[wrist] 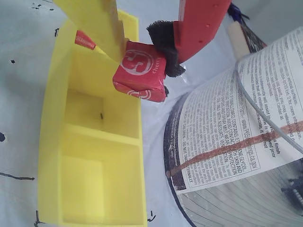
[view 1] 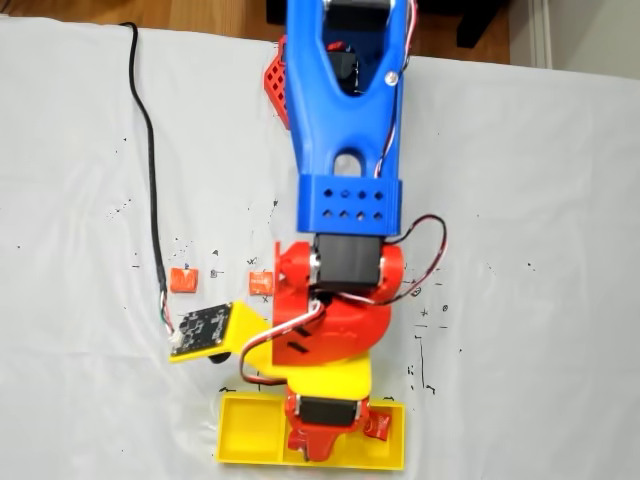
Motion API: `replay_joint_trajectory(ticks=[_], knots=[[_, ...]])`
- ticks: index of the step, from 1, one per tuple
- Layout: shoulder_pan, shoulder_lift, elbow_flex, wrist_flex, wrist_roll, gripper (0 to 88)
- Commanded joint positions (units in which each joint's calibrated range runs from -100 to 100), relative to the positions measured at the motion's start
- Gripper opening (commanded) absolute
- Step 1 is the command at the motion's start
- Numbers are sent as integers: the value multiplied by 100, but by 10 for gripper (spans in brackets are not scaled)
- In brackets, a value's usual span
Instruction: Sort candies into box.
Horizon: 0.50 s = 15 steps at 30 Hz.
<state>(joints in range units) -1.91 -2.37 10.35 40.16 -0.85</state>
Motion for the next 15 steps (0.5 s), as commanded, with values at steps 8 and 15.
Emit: replay_joint_trajectory(ticks=[8, 15], knots=[[-117, 423, -994, 638, 73, 2], [-162, 508, -1012, 556, 63, 2]])
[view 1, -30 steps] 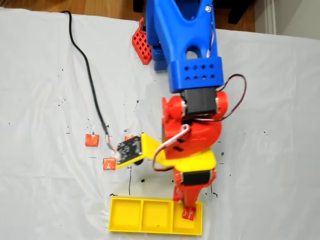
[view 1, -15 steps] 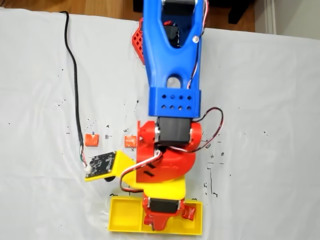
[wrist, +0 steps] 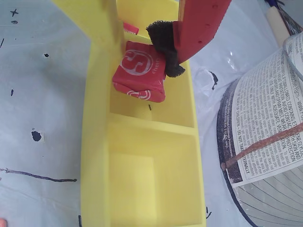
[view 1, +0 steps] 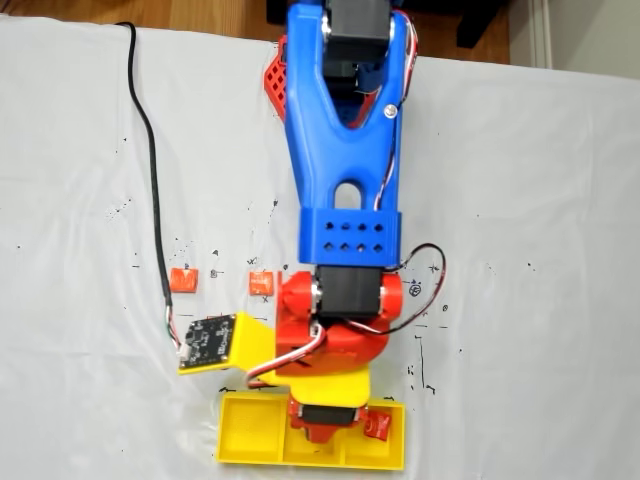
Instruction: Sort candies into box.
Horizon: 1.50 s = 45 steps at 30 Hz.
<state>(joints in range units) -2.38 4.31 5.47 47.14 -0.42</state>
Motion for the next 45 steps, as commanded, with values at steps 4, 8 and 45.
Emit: replay_joint_trajectory(ticks=[4, 8, 45], knots=[[-124, -118, -543, -101, 15, 76], [-142, -109, -561, -44, 5, 189], [-469, -2213, 1187, 2502, 474, 20]])
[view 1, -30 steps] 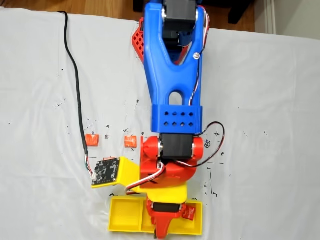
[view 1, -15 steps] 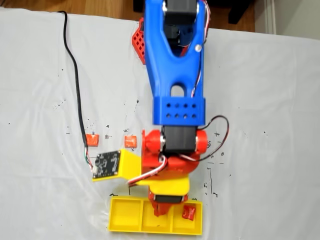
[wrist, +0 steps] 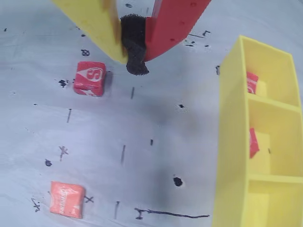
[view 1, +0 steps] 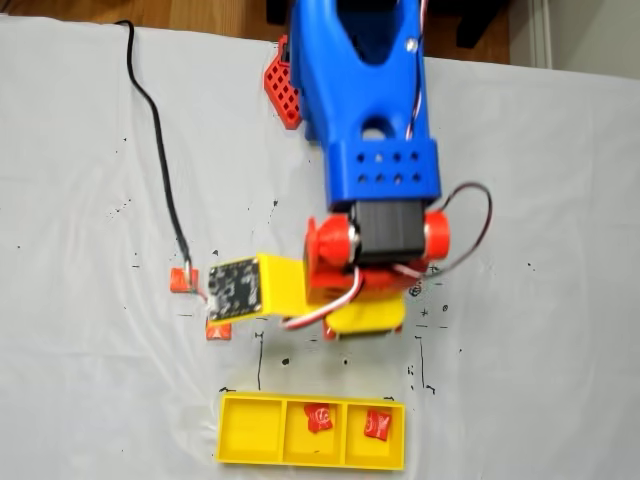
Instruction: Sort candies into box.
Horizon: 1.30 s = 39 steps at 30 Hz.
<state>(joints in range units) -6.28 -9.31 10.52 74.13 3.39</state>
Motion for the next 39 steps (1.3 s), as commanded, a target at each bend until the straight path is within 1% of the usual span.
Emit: replay_joint_trajectory(ticks=[1, 4, 7, 13, 17, 22, 29, 39], knots=[[-87, -910, 855, -237, 93, 38], [-106, -961, 1319, -384, 98, 129], [-133, -893, 1601, -524, 151, 168], [-196, -706, 1638, -540, 230, 235], [-287, -655, 1865, -720, 259, 254], [-423, -562, 2157, -998, 264, 257], [-486, 82, 1993, -1367, 186, 259], [-631, 456, 2038, -1825, 93, 237]])
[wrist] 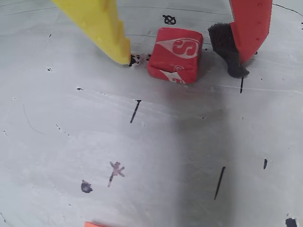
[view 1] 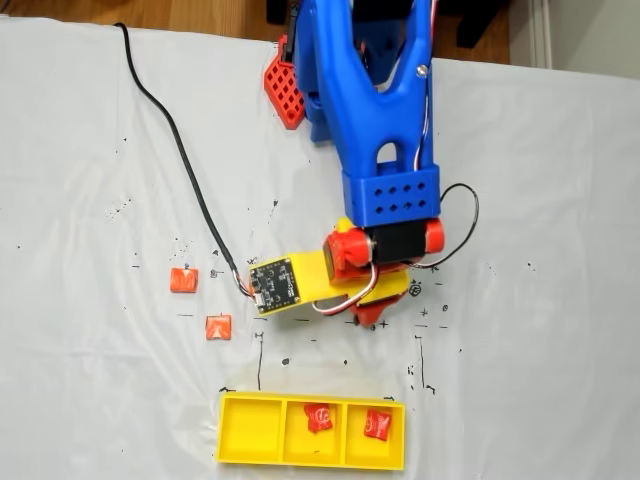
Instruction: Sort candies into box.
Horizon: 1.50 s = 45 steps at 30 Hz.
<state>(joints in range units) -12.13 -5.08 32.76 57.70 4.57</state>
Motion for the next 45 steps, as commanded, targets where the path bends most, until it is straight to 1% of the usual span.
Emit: replay_joint_trajectory(ticks=[1, 4, 6, 9, 11, 16, 21, 26, 30, 35, 37, 45], knots=[[-55, 84, -195, -232, -29, 226], [-55, 253, -268, -338, -34, 166], [-55, 304, -295, -403, -44, 86], [-73, 355, -304, -453, -73, 48], [-82, 380, -350, -395, -93, 6], [-55, -10, -350, -215, -98, 2], [81, -1078, -377, 14, -34, 2], [434, -1698, -932, 235, 15, 2], [779, -1833, -1396, 153, 44, 2], [1322, -1681, -1915, -330, 63, 2], [1612, -1223, -2398, -436, 59, 2], [1838, -129, -3417, -543, 34, 2]])
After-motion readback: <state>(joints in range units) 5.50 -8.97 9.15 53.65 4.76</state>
